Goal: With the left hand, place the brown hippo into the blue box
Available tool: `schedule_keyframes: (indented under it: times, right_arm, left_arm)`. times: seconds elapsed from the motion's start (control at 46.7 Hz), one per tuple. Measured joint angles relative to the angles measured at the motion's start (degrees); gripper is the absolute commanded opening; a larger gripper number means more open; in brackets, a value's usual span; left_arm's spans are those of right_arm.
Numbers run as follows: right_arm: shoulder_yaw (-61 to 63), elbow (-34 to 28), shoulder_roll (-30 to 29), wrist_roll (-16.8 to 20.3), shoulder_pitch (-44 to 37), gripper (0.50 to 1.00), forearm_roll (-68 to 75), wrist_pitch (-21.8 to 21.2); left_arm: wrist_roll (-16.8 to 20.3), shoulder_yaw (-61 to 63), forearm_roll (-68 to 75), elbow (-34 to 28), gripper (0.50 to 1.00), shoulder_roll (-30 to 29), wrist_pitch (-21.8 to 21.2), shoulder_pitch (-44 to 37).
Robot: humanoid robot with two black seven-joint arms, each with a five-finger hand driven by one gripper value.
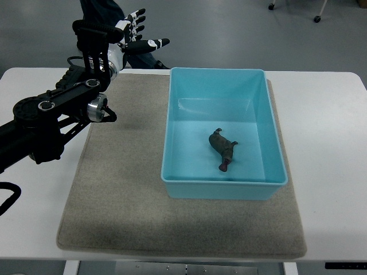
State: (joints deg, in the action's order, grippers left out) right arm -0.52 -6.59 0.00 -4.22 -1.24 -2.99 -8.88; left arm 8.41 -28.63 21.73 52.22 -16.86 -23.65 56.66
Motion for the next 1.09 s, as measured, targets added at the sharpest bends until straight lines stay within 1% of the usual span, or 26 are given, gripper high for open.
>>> schedule_keyframes:
  times: [0.086,0.171,0.385,0.471,0.535,0.685,0.899,1.091]
  right_arm:
    - [0.0,0.0,0.0,0.0,0.0,0.936,0.0,0.0]
    - [0.0,0.0,0.0,0.0,0.0,0.936,0.0,0.0]
    - [0.0,0.0,0.0,0.0,0.0,0.936,0.0,0.0]
    - [0.0,0.0,0.0,0.0,0.0,0.936,0.0,0.0]
    - [0.0,0.0,0.0,0.0,0.0,0.936,0.0,0.0]
    - [0.0,0.0,0.0,0.0,0.0,0.936,0.0,0.0]
    - [0.0,0.0,0.0,0.0,0.0,0.936,0.0,0.0]
    - [0.0,0.0,0.0,0.0,0.0,0.936,0.0,0.0]
  left_arm:
    - [0.0,-0.2,-0.6,-2.2,0.994,0.0,0.1,-0.5]
    - [0.3,-1.7,-0.7,-2.9,0.99,0.0,0.1,-1.1]
    - [2.5,-14.5,-5.5,-2.8,0.994,1.0,0.3,-6.4]
    - [2.7,-16.7,-7.3,-2.5,0.994,0.9,0.8,-8.1]
    - [2.7,-17.2,-7.6,-2.5,0.994,0.5,2.2,-8.5]
    - [2.7,-17.6,-7.8,-2.8,0.994,0.1,7.7,-10.0]
    - [2.7,-17.8,-8.0,-3.7,0.994,-1.0,12.6,-10.6]
    - [2.9,-20.1,-8.5,-3.9,0.994,-1.4,17.3,-13.3]
